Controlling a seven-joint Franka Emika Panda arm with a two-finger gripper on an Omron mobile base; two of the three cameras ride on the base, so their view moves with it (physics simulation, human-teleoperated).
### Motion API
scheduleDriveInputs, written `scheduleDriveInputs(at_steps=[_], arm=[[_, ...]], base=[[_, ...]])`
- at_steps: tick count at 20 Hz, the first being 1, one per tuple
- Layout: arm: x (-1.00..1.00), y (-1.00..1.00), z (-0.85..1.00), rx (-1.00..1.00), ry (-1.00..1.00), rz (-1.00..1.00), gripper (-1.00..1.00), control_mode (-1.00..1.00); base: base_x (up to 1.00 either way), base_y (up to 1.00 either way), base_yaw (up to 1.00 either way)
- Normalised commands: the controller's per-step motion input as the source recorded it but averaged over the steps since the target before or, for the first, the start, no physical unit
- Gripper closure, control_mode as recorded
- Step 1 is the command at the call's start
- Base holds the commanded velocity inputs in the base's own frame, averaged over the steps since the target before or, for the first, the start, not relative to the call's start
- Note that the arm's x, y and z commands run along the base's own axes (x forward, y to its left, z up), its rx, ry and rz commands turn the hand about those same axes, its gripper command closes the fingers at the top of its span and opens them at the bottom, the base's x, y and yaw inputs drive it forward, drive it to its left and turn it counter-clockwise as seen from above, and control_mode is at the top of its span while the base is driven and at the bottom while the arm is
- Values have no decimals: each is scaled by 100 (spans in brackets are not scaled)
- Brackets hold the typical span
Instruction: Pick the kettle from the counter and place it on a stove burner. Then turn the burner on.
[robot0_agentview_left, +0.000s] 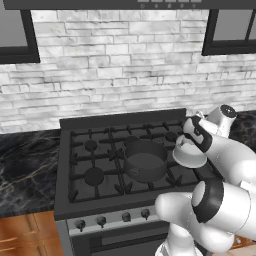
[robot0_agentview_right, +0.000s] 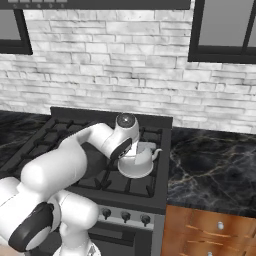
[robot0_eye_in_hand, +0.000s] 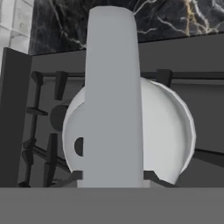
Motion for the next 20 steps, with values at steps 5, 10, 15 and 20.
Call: scheduleDriveInputs(at_steps=[5, 10, 15, 20], arm=[[0, 0, -16, 0, 0, 0, 100, -100], [0, 0, -6, 0, 0, 0, -100, -100], [0, 0, 0, 0, 0, 0, -100, -100], [0, 0, 1, 0, 0, 0, -100, -100]], base=[[0, 0, 0], [0, 0, 0], [0, 0, 0], [0, 0, 0]])
